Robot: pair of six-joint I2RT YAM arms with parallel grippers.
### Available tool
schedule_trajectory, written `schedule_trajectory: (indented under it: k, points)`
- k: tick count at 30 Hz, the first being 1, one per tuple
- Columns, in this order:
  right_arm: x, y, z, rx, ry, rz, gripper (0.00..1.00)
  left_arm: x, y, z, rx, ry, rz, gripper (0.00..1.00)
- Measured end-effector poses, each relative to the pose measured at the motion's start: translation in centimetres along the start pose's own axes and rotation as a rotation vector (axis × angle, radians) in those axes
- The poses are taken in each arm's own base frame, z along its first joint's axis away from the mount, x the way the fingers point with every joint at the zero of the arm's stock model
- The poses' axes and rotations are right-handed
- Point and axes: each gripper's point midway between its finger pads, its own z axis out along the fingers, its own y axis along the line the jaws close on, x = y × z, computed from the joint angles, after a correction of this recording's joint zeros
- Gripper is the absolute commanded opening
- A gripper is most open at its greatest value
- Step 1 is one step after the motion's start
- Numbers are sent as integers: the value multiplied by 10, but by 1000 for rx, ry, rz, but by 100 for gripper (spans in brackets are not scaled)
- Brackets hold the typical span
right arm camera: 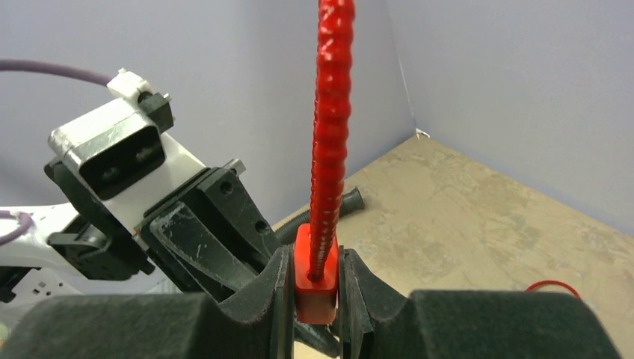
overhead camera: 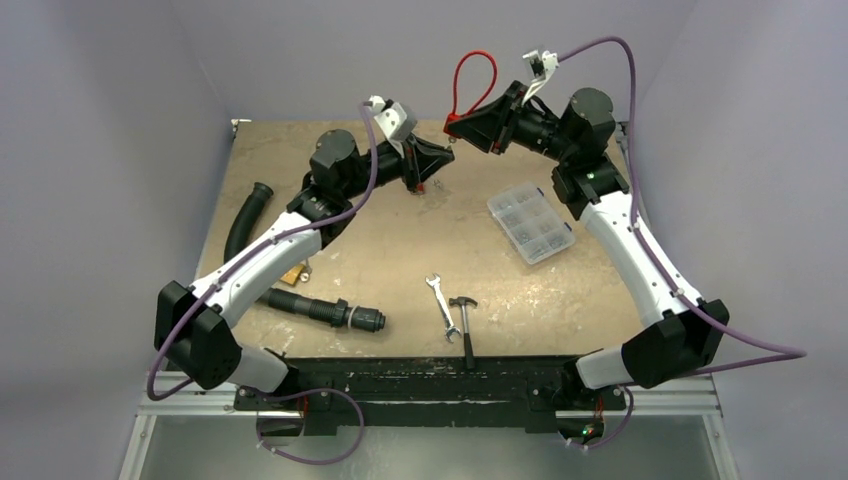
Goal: Lock with the key
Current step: Remove the key from the lock.
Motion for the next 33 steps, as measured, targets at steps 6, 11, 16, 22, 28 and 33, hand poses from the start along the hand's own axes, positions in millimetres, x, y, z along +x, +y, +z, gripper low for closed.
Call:
schedule_trajectory:
  k: [6,11,16,22,28,33]
  points:
    - [6,-1,-2,3,32,3,0,-7,12,-11,-120,19,-2,0]
    - [4,0,-2,5,21,17,0,-3,0,-11,-105,25,16,0]
    - [2,4,-1,-4,17,74,0,6,-20,1,-52,40,62,0]
    - [-4,0,-1,16,-10,116,0,0,-7,-3,-72,26,38,0]
    - [-19,-9,-2,49,-71,81,0,21,28,-25,-158,91,-12,0]
    - [-24,-13,-3,63,-93,70,0,36,-23,-10,-38,137,-18,0]
